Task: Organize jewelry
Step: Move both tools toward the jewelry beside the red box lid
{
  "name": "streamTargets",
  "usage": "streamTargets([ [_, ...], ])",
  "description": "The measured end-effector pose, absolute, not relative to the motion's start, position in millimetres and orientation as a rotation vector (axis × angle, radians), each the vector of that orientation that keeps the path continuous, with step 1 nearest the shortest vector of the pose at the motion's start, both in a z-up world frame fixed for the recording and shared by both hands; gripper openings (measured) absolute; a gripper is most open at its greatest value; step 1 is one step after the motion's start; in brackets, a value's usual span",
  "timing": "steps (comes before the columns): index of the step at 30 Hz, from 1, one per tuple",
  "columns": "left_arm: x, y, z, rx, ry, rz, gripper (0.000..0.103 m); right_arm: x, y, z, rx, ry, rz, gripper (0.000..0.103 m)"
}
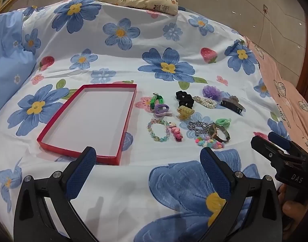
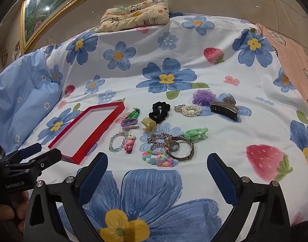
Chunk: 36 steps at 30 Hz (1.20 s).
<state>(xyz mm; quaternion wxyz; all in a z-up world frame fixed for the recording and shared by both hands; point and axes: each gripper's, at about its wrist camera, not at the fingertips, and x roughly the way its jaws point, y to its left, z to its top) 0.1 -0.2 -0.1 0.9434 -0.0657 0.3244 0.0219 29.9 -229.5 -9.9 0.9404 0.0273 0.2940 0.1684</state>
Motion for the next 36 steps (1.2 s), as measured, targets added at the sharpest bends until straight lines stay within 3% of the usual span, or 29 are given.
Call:
streamTargets([
  [36,45.0,10.2,-13.4,-0.11,0.744,0.009,0.103,65.2,-241.5,-18.6,0.113,0.704,0.336,0.099],
])
